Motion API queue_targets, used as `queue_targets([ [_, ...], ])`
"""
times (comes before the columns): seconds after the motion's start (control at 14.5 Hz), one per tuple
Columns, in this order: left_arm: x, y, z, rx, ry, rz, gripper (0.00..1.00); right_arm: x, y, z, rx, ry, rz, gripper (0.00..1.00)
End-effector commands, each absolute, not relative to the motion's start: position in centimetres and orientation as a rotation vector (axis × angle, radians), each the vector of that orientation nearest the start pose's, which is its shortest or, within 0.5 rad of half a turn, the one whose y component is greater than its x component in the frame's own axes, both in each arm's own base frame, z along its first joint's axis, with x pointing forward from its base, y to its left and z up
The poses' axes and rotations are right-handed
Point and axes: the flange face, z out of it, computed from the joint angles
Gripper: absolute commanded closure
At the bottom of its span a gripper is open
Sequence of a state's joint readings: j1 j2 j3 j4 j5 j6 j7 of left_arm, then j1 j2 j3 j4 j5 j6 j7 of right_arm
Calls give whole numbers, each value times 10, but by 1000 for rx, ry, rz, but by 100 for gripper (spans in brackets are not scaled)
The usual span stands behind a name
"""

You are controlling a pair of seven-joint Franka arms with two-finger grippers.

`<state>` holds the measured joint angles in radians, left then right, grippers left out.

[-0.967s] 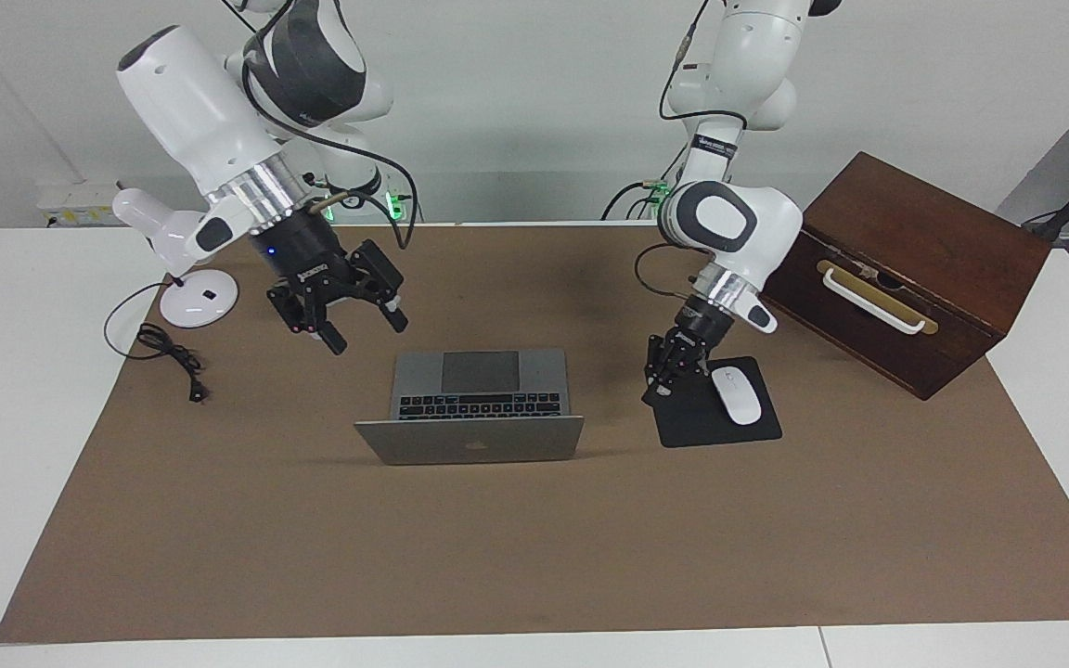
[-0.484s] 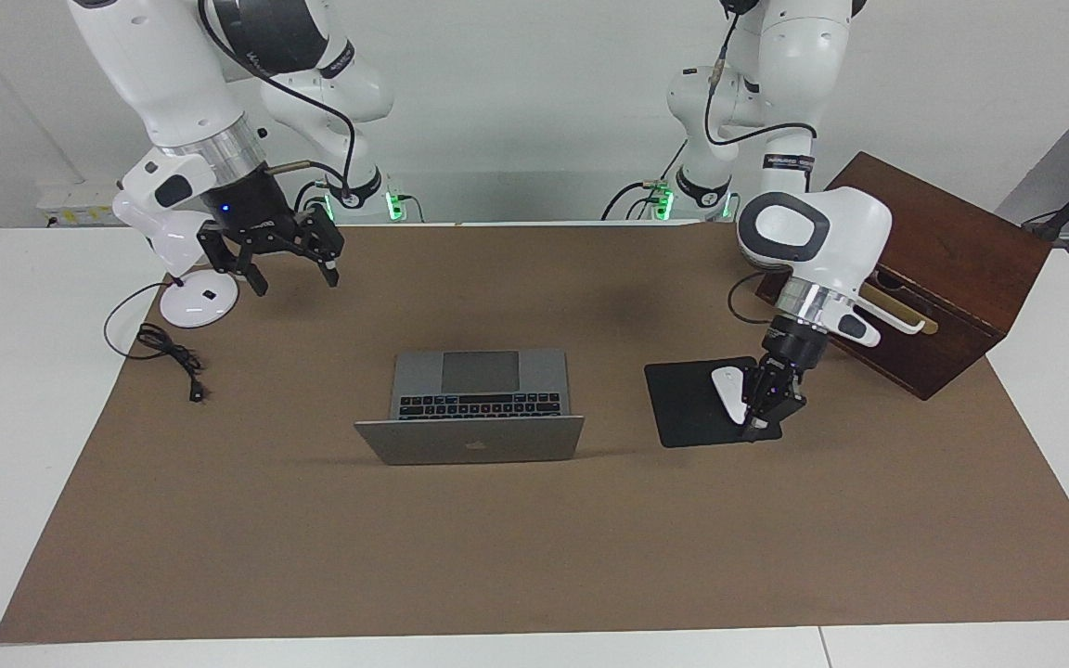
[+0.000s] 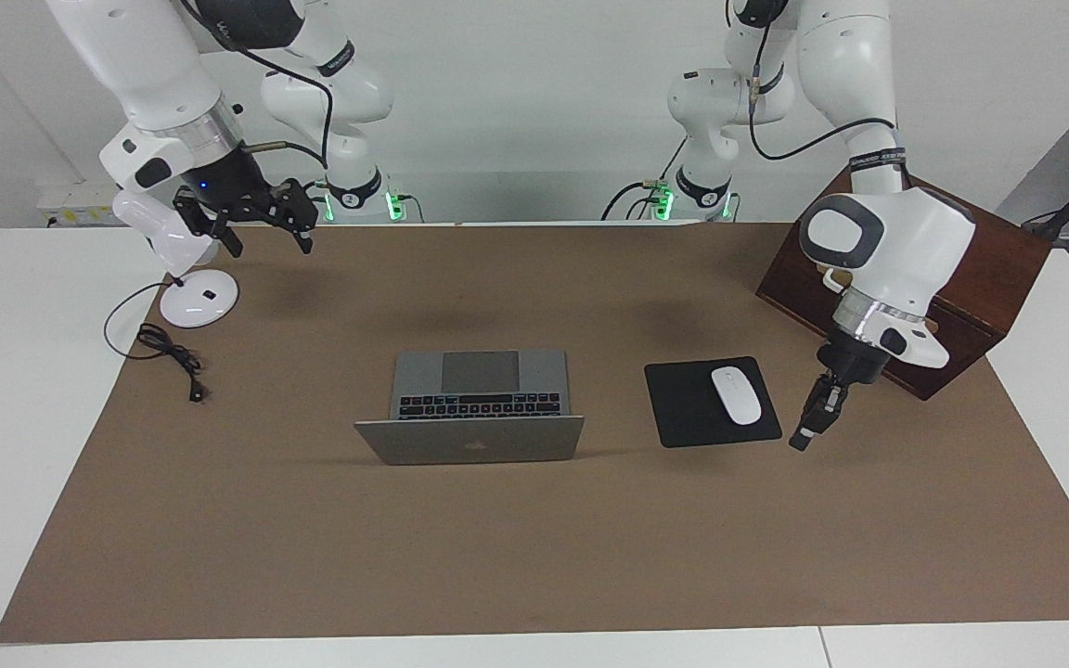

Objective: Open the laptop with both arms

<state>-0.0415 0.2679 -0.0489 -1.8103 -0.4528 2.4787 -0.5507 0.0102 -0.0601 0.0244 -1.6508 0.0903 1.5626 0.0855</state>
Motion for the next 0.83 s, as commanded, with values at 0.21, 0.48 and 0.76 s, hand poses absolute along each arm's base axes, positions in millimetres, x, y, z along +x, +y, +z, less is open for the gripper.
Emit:
queue_targets([
  [0.21,660,-56,463,-3164,-789,-221,100,521,9,634,-3082,129,21,0],
  [0.48,620,-43,503,-3085,-601,-30,100,523,-5,634,-3113,-19,-1,0],
  [0.76,580,-41,531,-3070,-451,178,100,525,-8,636,-3117,-107,-42,0],
])
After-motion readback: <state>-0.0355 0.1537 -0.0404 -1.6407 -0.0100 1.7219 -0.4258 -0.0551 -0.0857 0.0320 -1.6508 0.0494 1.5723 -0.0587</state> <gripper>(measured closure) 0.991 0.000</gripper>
